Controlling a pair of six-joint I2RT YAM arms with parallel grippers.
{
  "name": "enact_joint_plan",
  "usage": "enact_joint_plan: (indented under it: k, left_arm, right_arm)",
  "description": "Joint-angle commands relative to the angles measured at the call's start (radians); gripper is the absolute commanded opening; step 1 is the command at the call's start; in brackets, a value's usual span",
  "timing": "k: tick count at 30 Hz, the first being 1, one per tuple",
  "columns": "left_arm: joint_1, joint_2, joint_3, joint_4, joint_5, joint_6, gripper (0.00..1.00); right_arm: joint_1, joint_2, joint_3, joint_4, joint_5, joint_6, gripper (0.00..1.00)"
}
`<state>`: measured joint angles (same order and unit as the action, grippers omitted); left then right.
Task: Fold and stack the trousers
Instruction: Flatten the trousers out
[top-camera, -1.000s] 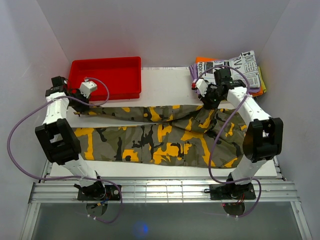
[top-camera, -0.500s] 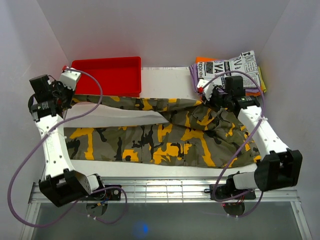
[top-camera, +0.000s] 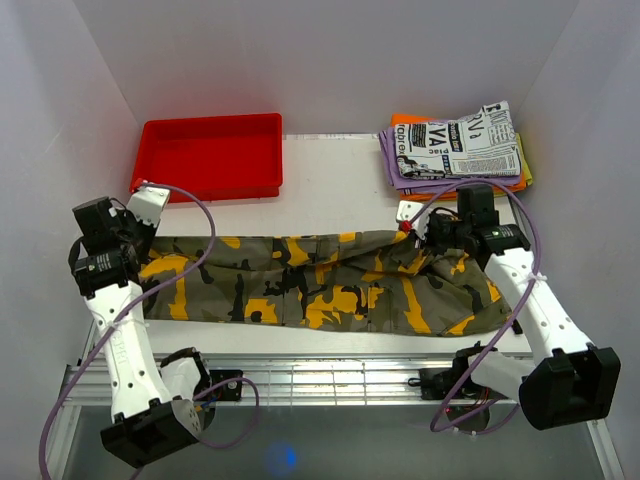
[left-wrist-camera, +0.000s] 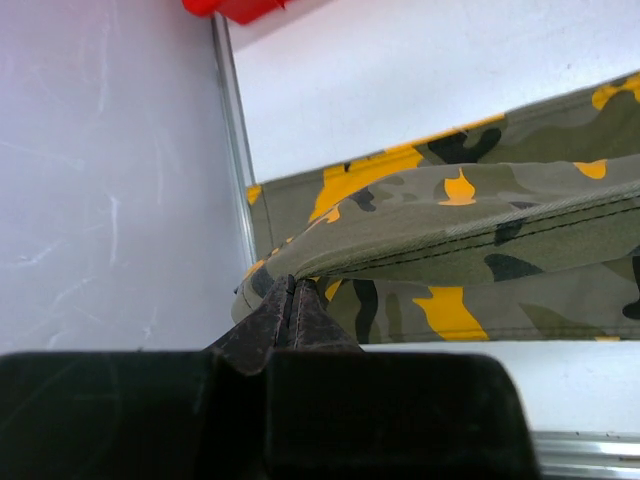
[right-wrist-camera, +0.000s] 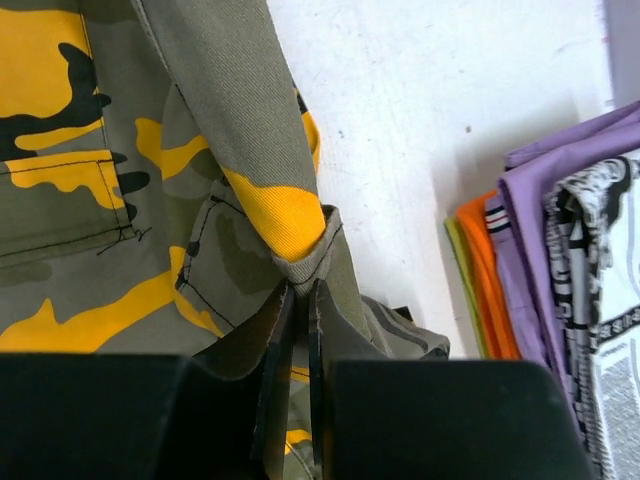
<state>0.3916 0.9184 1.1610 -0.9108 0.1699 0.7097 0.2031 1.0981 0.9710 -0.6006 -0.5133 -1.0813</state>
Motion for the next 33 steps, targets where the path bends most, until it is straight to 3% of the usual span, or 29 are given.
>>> enact_joint_plan:
  k: [1, 6, 9, 11, 12, 13, 14, 16, 17, 18, 19, 23, 24, 29, 33]
  left_arm:
    - [0.015, 0.014, -0.046, -0.002, -0.067, -0.001, 0.0]
    - [0.015, 0.212, -0.032, 0.117, -0.069, -0.044, 0.0]
    - [0.015, 0.423, 0.04, 0.234, -0.058, -0.078, 0.0]
    - [0.015, 0.653, 0.184, 0.262, -0.072, -0.093, 0.0]
    - [0.016, 0.739, 0.251, 0.248, -0.078, -0.095, 0.0]
    - [0.018, 0.913, 0.332, 0.224, -0.082, -0.093, 0.1]
    - [0.02, 0.991, 0.523, 0.192, -0.076, -0.098, 0.26]
    - [0.027, 1.118, 0.725, 0.086, -0.044, -0.128, 0.4]
    - [0.027, 1.202, 0.91, 0.044, -0.026, -0.133, 0.46]
    - [0.027, 1.226, 0.98, -0.036, 0.003, -0.133, 0.48]
    - [0.029, 1.234, 1.015, -0.049, 0.003, -0.136, 0.57]
    - [0.029, 1.116, 0.893, -0.04, 0.014, -0.138, 0.63]
    - [0.029, 1.044, 0.788, -0.016, 0.016, -0.141, 0.74]
    - [0.029, 0.878, 0.518, 0.004, 0.109, -0.196, 0.75]
    - [0.007, 0.837, 0.388, 0.01, 0.226, -0.253, 0.73]
  right_arm:
    - [0.004, 0.067, -0.005, 0.014, 0.019, -0.01, 0.08]
    - [0.036, 0.338, 0.124, 0.111, 0.077, 0.032, 0.08]
    - [0.05, 0.512, 0.328, 0.14, 0.108, 0.083, 0.08]
    - [0.059, 0.698, 0.458, 0.133, 0.156, 0.116, 0.08]
    - [0.073, 0.829, 0.606, 0.09, 0.195, 0.141, 0.08]
    - [0.081, 0.898, 0.689, 0.058, 0.225, 0.152, 0.09]
    - [0.091, 0.958, 0.774, 0.024, 0.266, 0.167, 0.32]
    - [0.105, 1.089, 1.01, -0.069, 0.341, 0.227, 0.54]
    - [0.102, 1.102, 1.056, -0.083, 0.349, 0.247, 0.88]
    - [0.101, 1.085, 1.078, -0.087, 0.351, 0.264, 0.92]
    - [0.098, 1.059, 1.063, -0.082, 0.346, 0.265, 0.93]
    - [0.098, 0.899, 0.892, -0.074, 0.331, 0.273, 0.98]
    - [0.098, 0.866, 0.853, -0.082, 0.328, 0.267, 0.98]
    - [0.079, 0.697, 0.61, -0.163, 0.338, 0.256, 0.93]
    - [-0.023, 0.599, 0.496, -0.2, 0.331, 0.291, 0.92]
